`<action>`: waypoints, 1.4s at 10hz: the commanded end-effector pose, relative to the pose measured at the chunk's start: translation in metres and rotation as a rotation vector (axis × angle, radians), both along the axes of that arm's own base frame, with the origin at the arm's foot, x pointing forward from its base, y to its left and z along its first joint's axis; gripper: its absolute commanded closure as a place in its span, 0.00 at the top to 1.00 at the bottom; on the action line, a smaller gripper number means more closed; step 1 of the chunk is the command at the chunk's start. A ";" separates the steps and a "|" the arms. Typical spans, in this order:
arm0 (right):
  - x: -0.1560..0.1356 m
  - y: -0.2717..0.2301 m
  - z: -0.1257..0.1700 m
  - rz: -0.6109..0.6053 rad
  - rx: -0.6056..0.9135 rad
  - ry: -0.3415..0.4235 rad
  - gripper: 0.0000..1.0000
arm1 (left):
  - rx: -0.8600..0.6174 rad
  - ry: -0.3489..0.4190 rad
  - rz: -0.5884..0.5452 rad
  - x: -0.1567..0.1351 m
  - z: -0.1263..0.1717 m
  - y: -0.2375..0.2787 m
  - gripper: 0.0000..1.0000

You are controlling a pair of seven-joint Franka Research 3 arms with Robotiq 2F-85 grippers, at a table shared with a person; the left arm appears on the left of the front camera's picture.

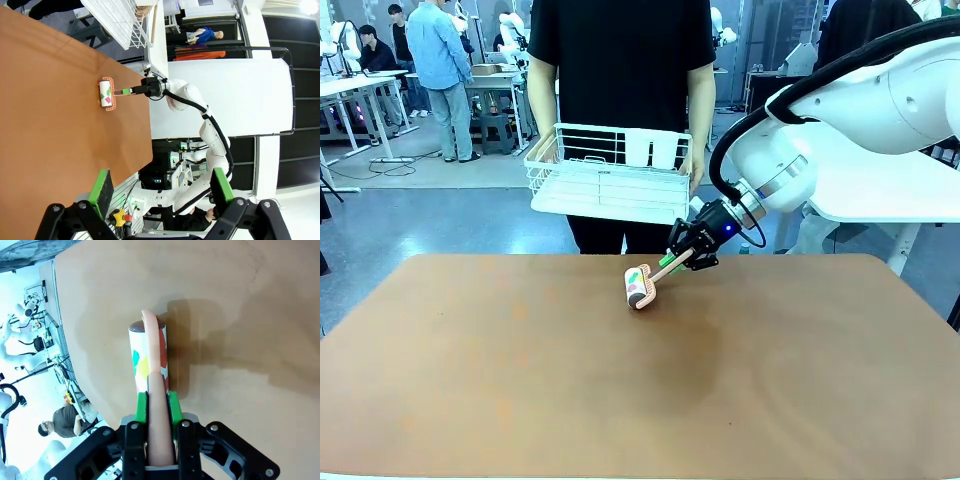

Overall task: Clean the table.
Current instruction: Clean the table with the Lint Roller when the human lifts the Dish drying rack.

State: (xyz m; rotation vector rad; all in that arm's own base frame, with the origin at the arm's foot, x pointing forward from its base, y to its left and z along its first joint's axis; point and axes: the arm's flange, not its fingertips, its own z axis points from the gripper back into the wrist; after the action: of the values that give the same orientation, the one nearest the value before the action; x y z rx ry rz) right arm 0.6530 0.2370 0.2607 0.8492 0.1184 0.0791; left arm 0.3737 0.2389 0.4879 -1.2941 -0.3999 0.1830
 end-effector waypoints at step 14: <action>-0.109 -0.128 0.157 0.007 -0.417 -0.219 0.21 | -0.012 -0.013 -0.005 -0.003 0.001 0.002 1.00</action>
State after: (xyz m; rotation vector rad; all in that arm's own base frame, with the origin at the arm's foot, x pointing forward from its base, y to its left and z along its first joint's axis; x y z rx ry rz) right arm 0.5688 0.1305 0.3876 0.5414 -0.0891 0.1440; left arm 0.3734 0.2392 0.4879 -1.2940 -0.4005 0.1838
